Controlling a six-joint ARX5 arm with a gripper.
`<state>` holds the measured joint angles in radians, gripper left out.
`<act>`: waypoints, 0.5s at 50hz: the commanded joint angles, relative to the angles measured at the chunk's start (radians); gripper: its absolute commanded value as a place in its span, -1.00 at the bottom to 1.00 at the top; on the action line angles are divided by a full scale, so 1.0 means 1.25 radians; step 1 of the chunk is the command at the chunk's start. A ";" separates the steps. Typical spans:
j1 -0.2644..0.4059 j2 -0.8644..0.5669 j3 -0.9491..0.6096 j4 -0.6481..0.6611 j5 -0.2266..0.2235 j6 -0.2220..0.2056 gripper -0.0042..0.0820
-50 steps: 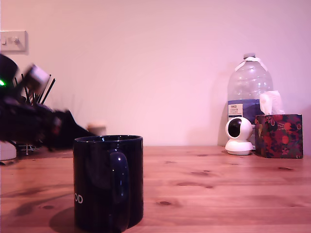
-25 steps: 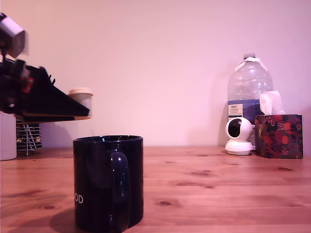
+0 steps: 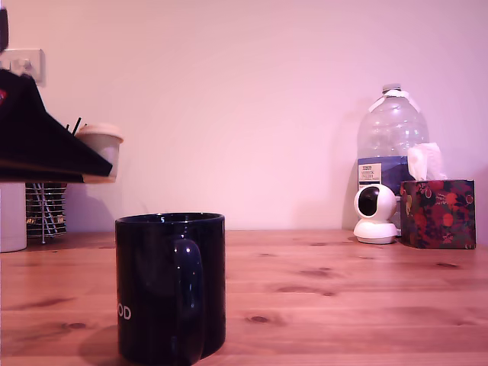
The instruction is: Pick up the coffee capsules from the table one by one and drop them inside the nearest coffee cup
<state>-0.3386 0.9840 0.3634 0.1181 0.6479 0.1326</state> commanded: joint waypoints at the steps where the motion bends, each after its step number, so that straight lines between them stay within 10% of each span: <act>1: -0.030 -0.021 -0.013 0.002 -0.023 -0.012 -0.52; 25: -0.158 -0.034 0.017 -0.055 -0.159 -0.086 -0.52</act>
<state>-0.5243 0.9295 0.3656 0.0650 0.4534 0.0299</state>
